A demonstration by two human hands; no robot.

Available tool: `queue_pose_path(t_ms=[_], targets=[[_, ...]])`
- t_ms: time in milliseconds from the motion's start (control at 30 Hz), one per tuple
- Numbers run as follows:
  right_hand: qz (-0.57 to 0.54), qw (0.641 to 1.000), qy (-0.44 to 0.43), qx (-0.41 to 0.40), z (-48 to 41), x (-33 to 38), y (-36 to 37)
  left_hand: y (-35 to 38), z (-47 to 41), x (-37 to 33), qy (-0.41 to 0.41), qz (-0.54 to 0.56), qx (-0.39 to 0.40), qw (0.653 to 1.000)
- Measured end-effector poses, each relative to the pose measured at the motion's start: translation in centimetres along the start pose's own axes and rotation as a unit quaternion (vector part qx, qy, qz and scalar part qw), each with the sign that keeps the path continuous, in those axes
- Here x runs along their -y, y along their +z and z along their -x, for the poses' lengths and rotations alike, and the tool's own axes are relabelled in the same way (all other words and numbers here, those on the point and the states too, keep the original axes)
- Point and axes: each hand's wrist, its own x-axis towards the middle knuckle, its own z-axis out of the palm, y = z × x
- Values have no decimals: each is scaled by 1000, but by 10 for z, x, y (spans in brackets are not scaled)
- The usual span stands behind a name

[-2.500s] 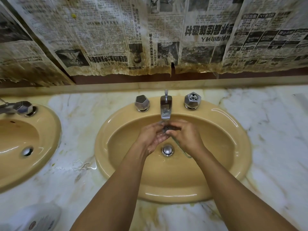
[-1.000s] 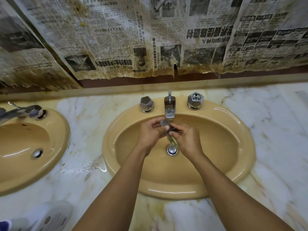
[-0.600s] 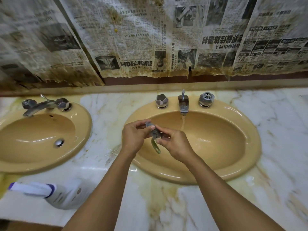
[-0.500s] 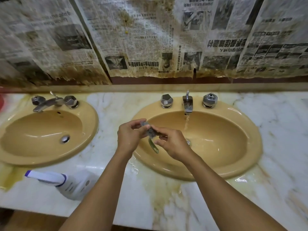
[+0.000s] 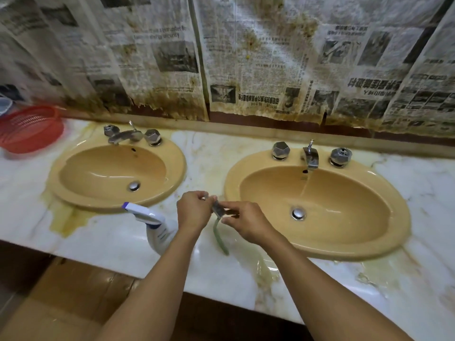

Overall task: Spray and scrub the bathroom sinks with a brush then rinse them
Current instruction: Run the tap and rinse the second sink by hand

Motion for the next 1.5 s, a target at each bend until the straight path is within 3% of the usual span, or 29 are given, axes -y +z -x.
queue_pose_path(t_ms=[167, 400, 567, 667, 800, 933, 1033, 1133, 1233, 1400, 1500], targets=[[50, 996, 50, 46, 6, -17, 20, 8, 3, 14, -27, -140, 7, 990], [61, 995, 74, -24, 13, -39, -1, 19, 3, 17, -60, -197, 17, 978], [33, 995, 66, -74, 21, -49, -43, 28, 11, 16, 43, -210, 9, 977], [39, 991, 59, -115, 27, -58, -77, 44, 12, 24, 146, -210, 61, 965], [91, 981, 55, -164, 30, -77, -137, 70, 5, 18, 248, -290, 181, 906], [174, 962, 69, -197, 25, -100, -201, 92, -9, 12, 303, -450, 306, 783], [233, 946, 84, -209, 13, -114, -245, 101, -21, 18, 343, -529, 336, 700], [299, 934, 77, -181, -3, -127, -283, 105, -33, 21, 357, -538, 347, 680], [363, 920, 60, -134, -25, -138, -313, 108, -39, 20, 345, -527, 368, 684], [441, 896, 41, 25, -63, -154, -349, 109, -43, 23, 344, -513, 370, 694], [482, 873, -17, 71, -77, -159, -360, 109, -42, 25, 346, -512, 366, 696]])
